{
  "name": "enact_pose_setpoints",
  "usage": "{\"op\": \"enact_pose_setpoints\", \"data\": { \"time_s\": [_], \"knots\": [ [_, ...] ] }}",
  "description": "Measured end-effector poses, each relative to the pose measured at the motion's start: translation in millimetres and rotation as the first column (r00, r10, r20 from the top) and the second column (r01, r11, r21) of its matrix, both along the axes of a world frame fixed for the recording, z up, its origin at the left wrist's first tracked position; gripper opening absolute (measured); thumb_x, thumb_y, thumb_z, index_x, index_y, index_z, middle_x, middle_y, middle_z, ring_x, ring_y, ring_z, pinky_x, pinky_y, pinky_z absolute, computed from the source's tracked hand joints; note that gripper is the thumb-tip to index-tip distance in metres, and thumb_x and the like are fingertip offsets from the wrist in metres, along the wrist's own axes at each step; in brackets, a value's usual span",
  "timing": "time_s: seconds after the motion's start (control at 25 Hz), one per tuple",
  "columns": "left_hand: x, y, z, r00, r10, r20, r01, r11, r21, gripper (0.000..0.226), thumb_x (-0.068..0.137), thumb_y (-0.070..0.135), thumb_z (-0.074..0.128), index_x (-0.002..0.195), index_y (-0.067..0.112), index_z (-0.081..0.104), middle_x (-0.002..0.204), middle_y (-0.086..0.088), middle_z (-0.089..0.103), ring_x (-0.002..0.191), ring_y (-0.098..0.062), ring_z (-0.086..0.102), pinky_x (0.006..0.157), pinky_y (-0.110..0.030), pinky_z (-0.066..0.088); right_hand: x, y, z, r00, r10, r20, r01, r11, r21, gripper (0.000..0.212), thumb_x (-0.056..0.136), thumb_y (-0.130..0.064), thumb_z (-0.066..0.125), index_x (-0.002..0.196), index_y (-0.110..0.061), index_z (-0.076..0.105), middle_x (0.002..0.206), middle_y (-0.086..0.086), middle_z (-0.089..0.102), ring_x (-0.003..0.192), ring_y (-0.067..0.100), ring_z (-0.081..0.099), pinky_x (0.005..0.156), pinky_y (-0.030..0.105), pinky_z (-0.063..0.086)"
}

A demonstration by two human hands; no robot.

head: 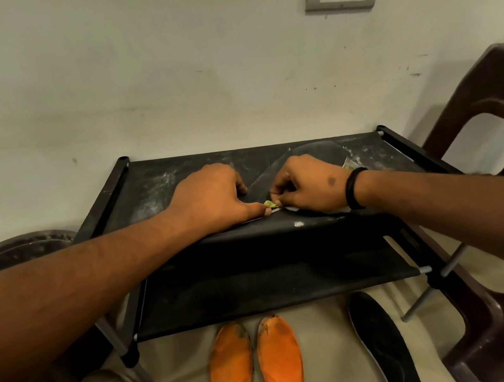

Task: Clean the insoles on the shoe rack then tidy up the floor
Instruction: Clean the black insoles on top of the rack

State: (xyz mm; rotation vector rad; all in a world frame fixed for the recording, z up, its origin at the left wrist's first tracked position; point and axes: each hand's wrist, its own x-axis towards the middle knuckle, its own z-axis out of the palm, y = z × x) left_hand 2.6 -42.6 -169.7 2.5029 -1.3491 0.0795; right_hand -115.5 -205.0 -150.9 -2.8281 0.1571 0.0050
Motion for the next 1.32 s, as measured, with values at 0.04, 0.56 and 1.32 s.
{"op": "enact_pose_setpoints", "data": {
  "time_s": [0.04, 0.56, 1.32],
  "knots": [
    [-0.2, -0.8, 0.4, 1.000, -0.004, 0.001, 0.004, 1.000, 0.002, 0.068, 0.067, 0.081, 0.065, 0.107, 0.027, 0.076, 0.099, 0.010, 0.074, 0.089, -0.010, 0.068, 0.077, -0.037, 0.060, 1.5, -6.9, 1.1, 0.999, -0.033, -0.005, 0.033, 0.999, -0.029, 0.013, 0.091, -0.017, 0.063, 0.092, -0.015, 0.076, 0.088, -0.005, 0.073, 0.080, 0.007, 0.067, 0.074, 0.019, 0.052],
    [-2.4, -1.2, 2.3, 1.000, 0.005, -0.012, -0.005, 0.999, 0.034, 0.065, 0.067, 0.081, 0.066, 0.101, 0.026, 0.077, 0.097, 0.009, 0.074, 0.088, -0.013, 0.068, 0.078, -0.038, 0.060, 2.3, -25.8, 6.3, 0.961, -0.275, 0.018, 0.267, 0.909, -0.319, 0.019, 0.090, -0.018, 0.054, 0.078, -0.014, 0.068, 0.084, 0.008, 0.069, 0.074, 0.024, 0.062, 0.070, 0.035, 0.054],
    [-4.3, -0.6, 2.9, 1.000, 0.005, 0.018, -0.006, 0.999, 0.042, 0.063, 0.071, 0.077, 0.066, 0.086, 0.017, 0.078, 0.073, -0.001, 0.073, 0.065, -0.013, 0.065, 0.065, -0.038, 0.060, 1.0, -26.4, 6.5, 0.973, -0.230, -0.004, 0.229, 0.972, -0.060, 0.016, 0.089, -0.014, 0.061, 0.082, -0.013, 0.075, 0.082, -0.001, 0.073, 0.076, 0.013, 0.067, 0.079, 0.032, 0.057]
  ]
}}
